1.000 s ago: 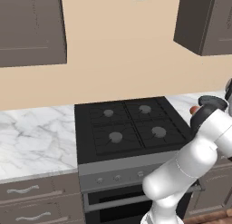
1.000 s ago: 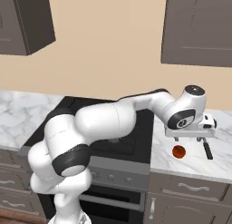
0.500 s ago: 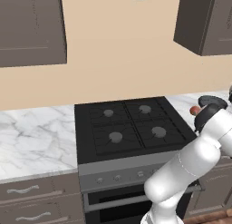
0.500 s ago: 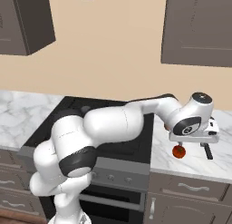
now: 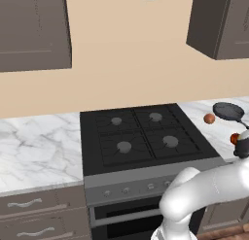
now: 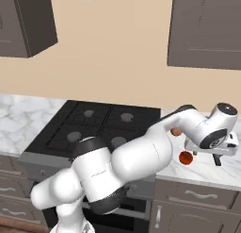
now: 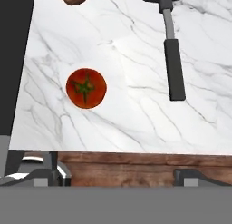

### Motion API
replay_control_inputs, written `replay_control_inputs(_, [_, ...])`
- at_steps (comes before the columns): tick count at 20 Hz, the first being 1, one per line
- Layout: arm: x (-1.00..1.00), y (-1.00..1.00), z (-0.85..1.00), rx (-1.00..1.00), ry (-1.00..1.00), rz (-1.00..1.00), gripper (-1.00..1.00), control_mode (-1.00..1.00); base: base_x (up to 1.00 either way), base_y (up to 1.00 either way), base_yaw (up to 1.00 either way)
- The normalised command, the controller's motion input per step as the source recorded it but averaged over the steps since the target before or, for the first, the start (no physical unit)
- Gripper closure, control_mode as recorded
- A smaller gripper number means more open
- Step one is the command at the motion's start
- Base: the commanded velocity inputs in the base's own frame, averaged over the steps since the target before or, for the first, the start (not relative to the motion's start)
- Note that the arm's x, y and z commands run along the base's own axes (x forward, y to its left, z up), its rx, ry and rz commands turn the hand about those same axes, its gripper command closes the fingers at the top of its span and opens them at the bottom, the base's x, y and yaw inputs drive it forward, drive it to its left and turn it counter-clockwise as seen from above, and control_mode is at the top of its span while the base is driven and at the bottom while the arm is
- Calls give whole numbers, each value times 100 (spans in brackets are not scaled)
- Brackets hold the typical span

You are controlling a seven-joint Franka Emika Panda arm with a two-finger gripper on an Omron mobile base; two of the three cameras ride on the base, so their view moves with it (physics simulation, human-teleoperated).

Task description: Place the pan on the front left burner on the stove. Then place the tomato and the onion in the pan and turn on the front left burner.

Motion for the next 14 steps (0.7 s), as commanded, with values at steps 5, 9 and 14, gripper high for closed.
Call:
replay_control_inputs(5, [1, -4, 0, 0, 0, 0, -100, -100, 0, 0, 0])
replay_control_inputs(9, [5, 0, 0, 0, 0, 0, -100, -100, 0, 0, 0])
replay_control_inputs(14, [10, 0, -1, 0, 0, 0, -100, -100, 0, 0, 0])
